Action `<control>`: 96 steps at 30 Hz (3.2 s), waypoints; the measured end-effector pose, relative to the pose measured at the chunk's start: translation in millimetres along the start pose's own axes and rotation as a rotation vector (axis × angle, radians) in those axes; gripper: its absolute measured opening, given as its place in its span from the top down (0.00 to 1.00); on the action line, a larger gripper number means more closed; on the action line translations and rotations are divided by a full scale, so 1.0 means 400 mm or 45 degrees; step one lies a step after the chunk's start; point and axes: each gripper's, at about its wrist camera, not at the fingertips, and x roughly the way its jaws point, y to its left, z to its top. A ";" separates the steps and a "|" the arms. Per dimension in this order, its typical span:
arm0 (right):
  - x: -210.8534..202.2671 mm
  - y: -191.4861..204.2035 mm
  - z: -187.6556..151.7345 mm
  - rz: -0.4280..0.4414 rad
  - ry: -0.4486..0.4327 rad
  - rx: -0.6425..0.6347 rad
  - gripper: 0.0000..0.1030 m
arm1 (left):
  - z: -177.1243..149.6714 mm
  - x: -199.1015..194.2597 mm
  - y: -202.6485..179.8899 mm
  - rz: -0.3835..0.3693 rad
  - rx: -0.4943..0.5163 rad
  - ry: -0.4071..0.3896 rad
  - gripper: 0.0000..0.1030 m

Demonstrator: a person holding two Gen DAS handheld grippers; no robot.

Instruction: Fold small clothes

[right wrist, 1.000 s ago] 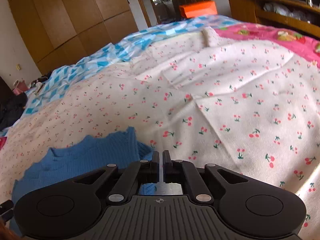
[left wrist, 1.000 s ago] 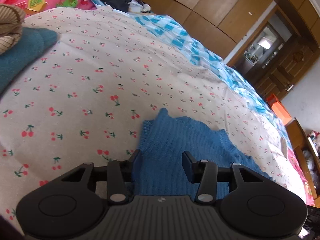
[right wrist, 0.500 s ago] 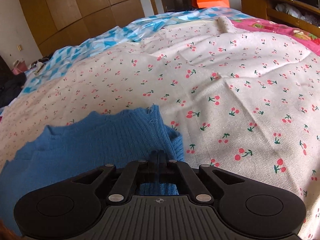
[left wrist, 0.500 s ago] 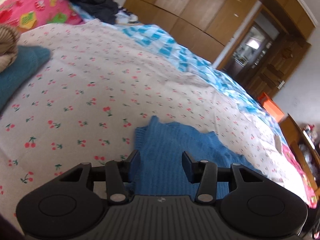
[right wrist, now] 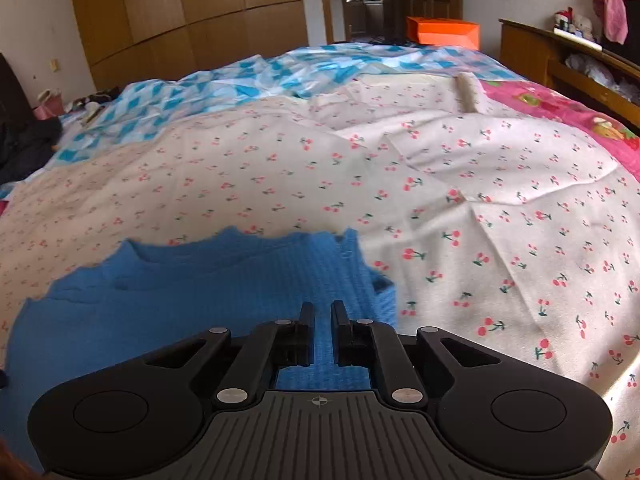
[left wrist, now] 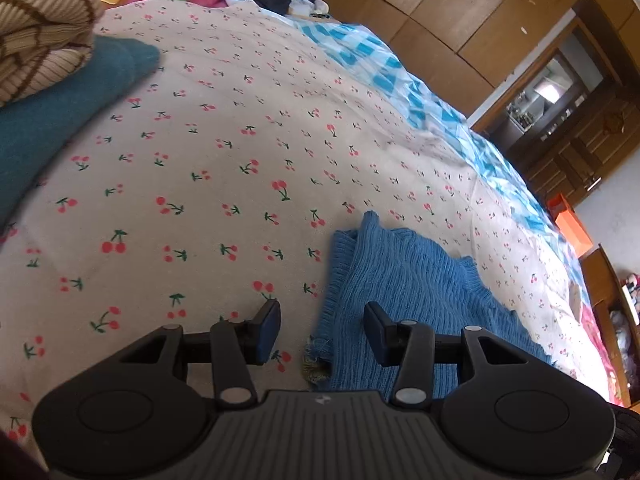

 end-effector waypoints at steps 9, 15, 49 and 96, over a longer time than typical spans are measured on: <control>-0.017 0.250 0.013 0.314 0.138 -0.199 0.85 | -0.071 -0.055 0.028 -0.073 -0.125 0.112 0.52; 0.021 0.466 0.008 0.449 0.257 -0.392 0.74 | -0.087 -0.053 0.028 -0.078 -0.128 0.144 0.52; 0.097 0.620 0.030 0.470 0.381 -0.654 0.85 | -0.144 -0.072 -0.020 -0.007 0.033 0.069 0.29; 0.200 -0.333 0.080 0.840 0.264 0.562 0.87 | -0.454 0.039 -0.672 -0.216 1.069 0.232 0.77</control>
